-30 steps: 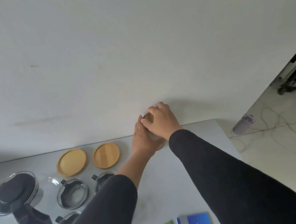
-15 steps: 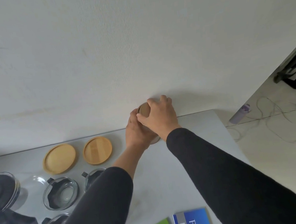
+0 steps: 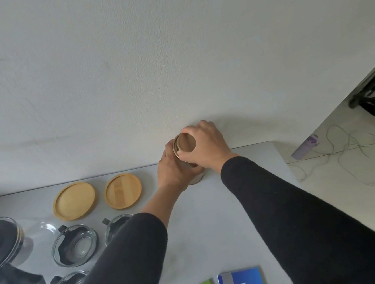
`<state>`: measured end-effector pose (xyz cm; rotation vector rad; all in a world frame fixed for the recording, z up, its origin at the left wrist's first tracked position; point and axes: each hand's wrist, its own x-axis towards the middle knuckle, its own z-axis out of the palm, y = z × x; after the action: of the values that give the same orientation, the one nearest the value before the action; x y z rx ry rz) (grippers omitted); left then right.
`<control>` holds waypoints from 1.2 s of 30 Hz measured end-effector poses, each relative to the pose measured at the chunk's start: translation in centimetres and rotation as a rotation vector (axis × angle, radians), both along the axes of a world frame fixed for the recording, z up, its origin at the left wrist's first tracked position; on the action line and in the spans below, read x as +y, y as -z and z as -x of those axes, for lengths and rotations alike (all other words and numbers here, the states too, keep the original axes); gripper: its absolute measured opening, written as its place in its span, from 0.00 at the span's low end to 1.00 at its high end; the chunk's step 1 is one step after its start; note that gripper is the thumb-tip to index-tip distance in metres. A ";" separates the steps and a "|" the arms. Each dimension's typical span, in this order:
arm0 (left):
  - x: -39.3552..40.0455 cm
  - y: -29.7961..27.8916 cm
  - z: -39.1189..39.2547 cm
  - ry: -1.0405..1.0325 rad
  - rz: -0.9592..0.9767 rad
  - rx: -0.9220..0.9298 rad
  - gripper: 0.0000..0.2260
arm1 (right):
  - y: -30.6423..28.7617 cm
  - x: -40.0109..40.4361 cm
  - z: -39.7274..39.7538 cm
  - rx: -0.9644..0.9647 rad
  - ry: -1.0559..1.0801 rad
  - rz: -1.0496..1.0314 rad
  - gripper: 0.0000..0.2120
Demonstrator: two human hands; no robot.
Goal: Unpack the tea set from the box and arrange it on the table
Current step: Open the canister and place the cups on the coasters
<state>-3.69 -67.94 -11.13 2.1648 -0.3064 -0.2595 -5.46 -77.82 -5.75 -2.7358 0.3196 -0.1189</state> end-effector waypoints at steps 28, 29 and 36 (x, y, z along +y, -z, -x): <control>5.0 7.0 7.0 0.145 -0.489 0.073 0.27 | 11.7 3.5 12.4 -0.187 0.224 -0.214 0.29; 5.2 6.7 6.8 0.159 -0.493 0.082 0.28 | 11.7 3.5 12.2 -0.152 0.212 -0.211 0.30; 6.2 5.3 6.9 0.219 -0.478 0.163 0.23 | 11.5 3.4 11.3 0.048 0.156 -0.145 0.32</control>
<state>-10.58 -61.74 -16.46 2.5576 -0.4216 -0.6887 -16.71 -74.45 -17.22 -2.5717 0.5346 -0.0687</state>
